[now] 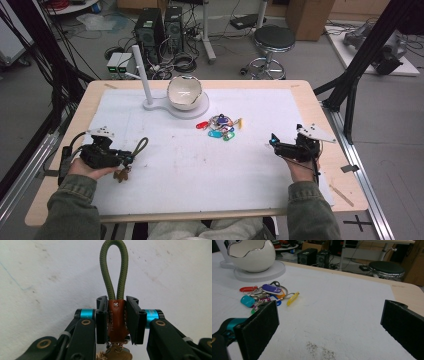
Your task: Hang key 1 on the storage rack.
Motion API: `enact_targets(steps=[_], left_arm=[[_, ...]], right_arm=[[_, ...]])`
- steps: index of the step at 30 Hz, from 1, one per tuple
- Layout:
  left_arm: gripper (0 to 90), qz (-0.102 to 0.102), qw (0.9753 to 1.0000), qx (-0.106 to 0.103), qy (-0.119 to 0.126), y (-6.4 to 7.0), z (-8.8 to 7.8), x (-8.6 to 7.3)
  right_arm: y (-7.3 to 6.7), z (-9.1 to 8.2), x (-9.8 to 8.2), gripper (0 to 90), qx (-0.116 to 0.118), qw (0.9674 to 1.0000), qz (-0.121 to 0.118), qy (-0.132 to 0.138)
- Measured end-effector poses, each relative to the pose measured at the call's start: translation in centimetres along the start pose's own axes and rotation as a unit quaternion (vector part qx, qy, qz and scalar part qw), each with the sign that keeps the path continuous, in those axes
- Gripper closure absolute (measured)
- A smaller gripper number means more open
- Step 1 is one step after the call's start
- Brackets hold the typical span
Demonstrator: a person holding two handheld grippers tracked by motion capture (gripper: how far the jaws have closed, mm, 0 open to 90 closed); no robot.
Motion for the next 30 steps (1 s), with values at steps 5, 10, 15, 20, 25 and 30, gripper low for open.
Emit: enact_targets(steps=[5,10,15,20,25,30], left_arm=[[71.6,-0.010,0.9999,0.010,0.004,-0.4,-0.3,1.0],[71.5,-0.017,0.9997,0.008,0.015,-0.7,-0.6,1.6],[71.5,-0.018,0.9997,0.016,0.011,-1.2,-0.9,2.4],[71.5,-0.023,0.9993,0.019,0.024,-1.4,-1.5,3.6],[71.5,-0.018,0.9991,0.030,0.023,-1.6,-1.8,4.6],[71.5,-0.024,0.9984,0.038,0.034,-2.0,-2.1,5.4]], right_arm=[[0.0,0.0,0.0,0.7,0.003,1.0000,-0.001,-0.001],[0.0,0.0,0.0,0.7,0.004,1.0000,-0.001,-0.001],[-0.1,0.0,0.0,0.7,0.004,1.0000,-0.001,-0.002],[0.0,0.0,0.0,0.7,0.003,1.0000,-0.001,-0.002],[0.0,0.0,0.0,0.7,0.003,1.0000,0.000,-0.003],[0.0,0.0,0.0,0.7,0.003,1.0000,0.000,-0.003]])
Point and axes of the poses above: each handheld gripper's, and its own axes: z roughly forward along the jaws, x roughly out of its top, y roughly to its right, the point moved 2 cm from there along z, roughly forward along the jaws, and after that the axes turned 14 degrees about -x, right-handed, at the moved point
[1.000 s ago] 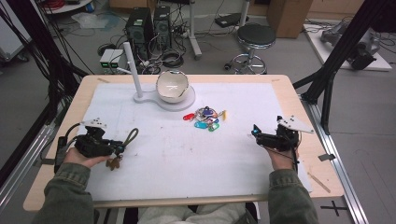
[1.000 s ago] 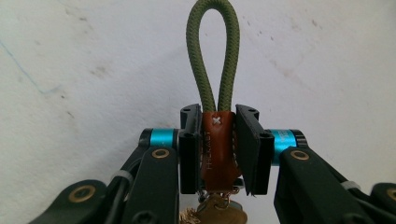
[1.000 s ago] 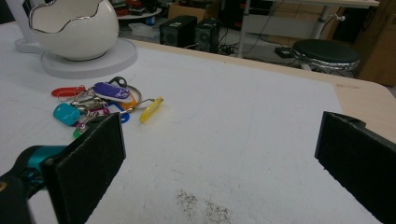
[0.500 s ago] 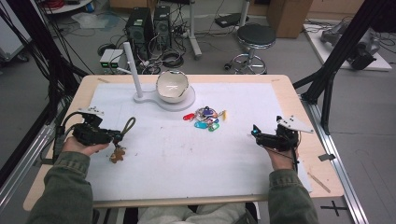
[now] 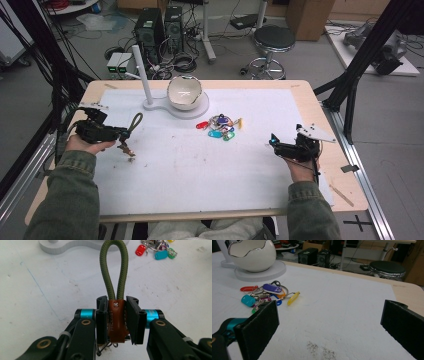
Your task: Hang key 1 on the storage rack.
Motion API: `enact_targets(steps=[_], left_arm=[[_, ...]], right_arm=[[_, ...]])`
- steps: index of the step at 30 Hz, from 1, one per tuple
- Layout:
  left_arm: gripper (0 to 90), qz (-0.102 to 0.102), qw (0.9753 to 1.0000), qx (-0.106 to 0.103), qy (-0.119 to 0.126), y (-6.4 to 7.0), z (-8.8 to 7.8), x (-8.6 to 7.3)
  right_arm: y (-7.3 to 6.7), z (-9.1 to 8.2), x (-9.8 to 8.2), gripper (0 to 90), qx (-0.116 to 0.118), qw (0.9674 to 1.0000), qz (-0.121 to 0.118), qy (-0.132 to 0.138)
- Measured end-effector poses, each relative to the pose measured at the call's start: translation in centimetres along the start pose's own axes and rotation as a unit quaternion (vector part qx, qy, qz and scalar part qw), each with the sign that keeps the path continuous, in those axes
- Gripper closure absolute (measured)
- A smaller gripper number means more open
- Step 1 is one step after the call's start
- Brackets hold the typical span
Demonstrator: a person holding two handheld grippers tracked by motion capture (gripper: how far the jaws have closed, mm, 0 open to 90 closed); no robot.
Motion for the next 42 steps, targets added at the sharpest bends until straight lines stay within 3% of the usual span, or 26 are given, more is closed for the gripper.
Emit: enact_targets(steps=[9,18,24,28,33,37,42], left_arm=[[71.5,-0.021,0.9994,0.011,0.025,-1.1,-0.7,1.4],[71.6,-0.029,0.9986,0.031,0.030,-1.8,-1.4,2.8],[71.5,-0.035,0.9984,0.029,0.034,-2.5,-2.0,4.0],[71.6,-0.031,0.9985,0.021,0.040,-2.7,-2.1,4.9],[71.6,-0.026,0.9983,0.031,0.043,-2.9,-2.3,6.2],[71.6,-0.020,0.9982,0.049,0.030,-3.0,-2.6,7.6],[71.6,-0.016,0.9975,0.055,0.040,-3.1,-3.1,9.1]], right_arm=[[0.0,0.0,0.0,0.7,0.000,1.0000,0.001,-0.001],[0.0,0.1,0.0,0.7,0.000,1.0000,-0.002,0.000],[0.0,0.1,0.0,0.7,0.001,1.0000,-0.002,0.000],[0.0,0.1,-0.1,0.7,0.001,1.0000,-0.003,-0.001],[0.0,0.1,-0.1,0.7,0.000,1.0000,-0.005,-0.002],[0.0,0.1,-0.1,0.7,0.001,1.0000,-0.007,-0.003],[-0.1,0.1,-0.2,0.7,0.001,0.9999,-0.010,-0.005]])
Point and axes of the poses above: each handheld gripper's, and its own axes: z roughly forward along the jaws, x roughly out of its top, y roughly to its right, the point moved 2 cm from there along z, roughly forward along the jaws, and after that the axes turned 14 degrees about -x, right-handed, at the moved point
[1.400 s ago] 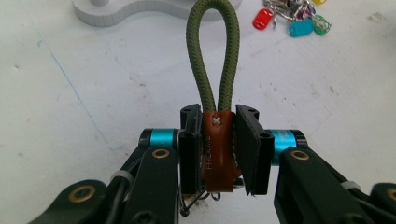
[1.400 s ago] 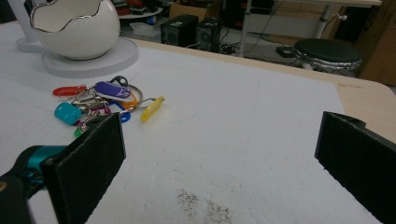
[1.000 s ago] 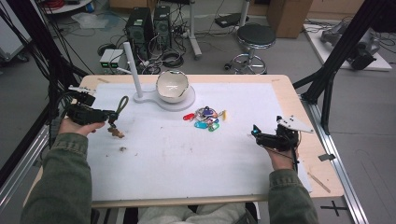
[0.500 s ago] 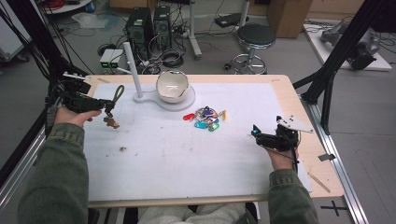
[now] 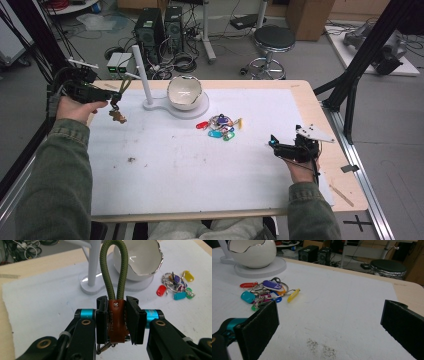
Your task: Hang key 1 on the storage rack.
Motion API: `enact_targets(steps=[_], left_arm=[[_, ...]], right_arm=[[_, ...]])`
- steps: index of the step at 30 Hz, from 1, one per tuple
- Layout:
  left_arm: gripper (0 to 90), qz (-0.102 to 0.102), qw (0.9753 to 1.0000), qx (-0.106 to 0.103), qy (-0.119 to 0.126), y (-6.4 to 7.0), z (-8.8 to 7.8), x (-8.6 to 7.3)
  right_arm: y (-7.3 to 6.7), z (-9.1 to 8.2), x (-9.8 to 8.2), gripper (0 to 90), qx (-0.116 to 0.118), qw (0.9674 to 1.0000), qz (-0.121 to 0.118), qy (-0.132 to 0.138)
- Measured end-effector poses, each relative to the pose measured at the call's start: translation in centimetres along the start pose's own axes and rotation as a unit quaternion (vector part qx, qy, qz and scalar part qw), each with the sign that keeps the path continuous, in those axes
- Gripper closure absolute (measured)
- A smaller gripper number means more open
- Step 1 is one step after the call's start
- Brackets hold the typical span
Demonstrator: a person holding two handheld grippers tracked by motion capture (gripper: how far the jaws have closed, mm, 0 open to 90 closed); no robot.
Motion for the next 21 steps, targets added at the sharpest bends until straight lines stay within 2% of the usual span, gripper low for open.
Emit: enact_targets(steps=[7,15,21], left_arm=[[71.6,-0.022,0.9996,0.004,0.019,-1.7,0.2,1.0],[71.6,-0.038,0.9982,-0.002,0.046,-3.6,0.9,1.2],[71.7,-0.054,0.9972,-0.007,0.051,-5.0,1.5,1.1]], right_arm=[[0.1,-0.1,-0.1,0.7,-0.001,1.0000,0.006,0.001],[0.4,-0.1,-0.1,0.7,-0.008,0.9999,0.009,0.001],[0.4,-0.3,-0.3,0.7,-0.009,0.9999,0.007,-0.001]])
Point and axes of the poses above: each handheld gripper's, and its own axes: z roughly forward along the jaws, x roughly out of its top, y roughly to its right, the point moved 2 cm from there along z, roughly forward along the jaws, and after that the axes turned 14 degrees about -x, right-handed, at the moved point
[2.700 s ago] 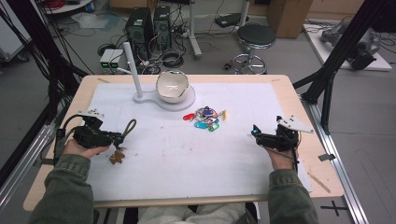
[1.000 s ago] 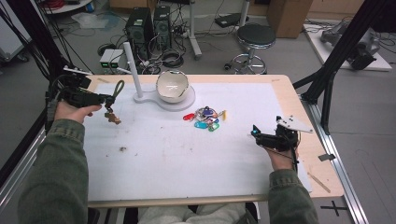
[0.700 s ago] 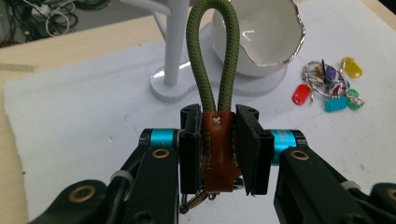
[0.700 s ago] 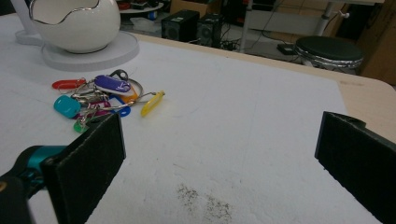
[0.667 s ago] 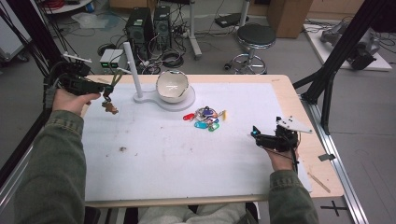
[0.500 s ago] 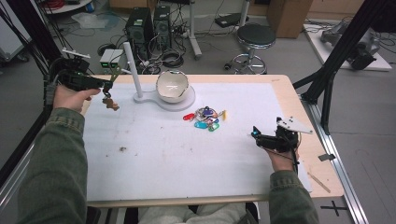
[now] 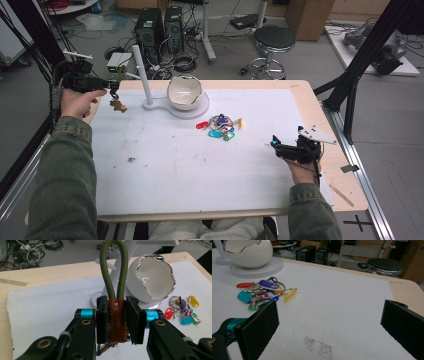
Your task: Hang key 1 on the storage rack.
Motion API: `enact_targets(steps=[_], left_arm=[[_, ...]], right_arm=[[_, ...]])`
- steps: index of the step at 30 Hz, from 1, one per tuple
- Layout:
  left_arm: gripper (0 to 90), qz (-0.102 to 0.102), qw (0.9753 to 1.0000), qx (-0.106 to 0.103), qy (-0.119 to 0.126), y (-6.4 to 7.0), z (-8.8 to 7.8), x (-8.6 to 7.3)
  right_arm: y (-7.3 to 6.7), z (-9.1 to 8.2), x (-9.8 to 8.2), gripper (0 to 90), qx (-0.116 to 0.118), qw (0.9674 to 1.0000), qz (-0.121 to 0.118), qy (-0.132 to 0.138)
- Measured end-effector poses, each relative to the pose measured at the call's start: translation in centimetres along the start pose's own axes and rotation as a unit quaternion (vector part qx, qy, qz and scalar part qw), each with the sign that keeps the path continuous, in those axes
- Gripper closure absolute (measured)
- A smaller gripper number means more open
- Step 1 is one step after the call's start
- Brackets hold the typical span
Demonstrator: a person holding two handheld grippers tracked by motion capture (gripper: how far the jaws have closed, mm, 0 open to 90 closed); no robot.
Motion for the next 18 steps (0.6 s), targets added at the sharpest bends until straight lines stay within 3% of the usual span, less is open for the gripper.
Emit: enact_targets(steps=[5,9,12,18], left_arm=[[71.6,-0.010,0.9999,-0.003,0.008,-0.7,1.1,0.0],[71.7,-0.009,0.9999,0.010,-0.008,-0.9,2.1,-0.1],[71.7,-0.012,0.9997,0.019,-0.002,-1.1,2.3,-0.1],[71.7,-0.027,0.9995,0.018,0.003,-1.9,2.4,-0.2]], right_arm=[[0.1,0.1,-0.1,0.6,-0.001,1.0000,0.001,-0.003],[0.1,0.1,-0.1,0.6,-0.002,1.0000,0.004,-0.004],[0.2,0.0,-0.1,0.6,-0.002,1.0000,0.002,-0.002],[0.3,0.0,-0.2,0.7,-0.002,1.0000,0.004,-0.004]])
Point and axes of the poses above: each handheld gripper's, and its own axes: z roughly forward along the jaws, x roughly out of its top, y roughly to its right, the point moved 2 cm from there along z, roughly forward along the jaws, and after that the axes turned 14 degrees about -x, right-handed, at the moved point
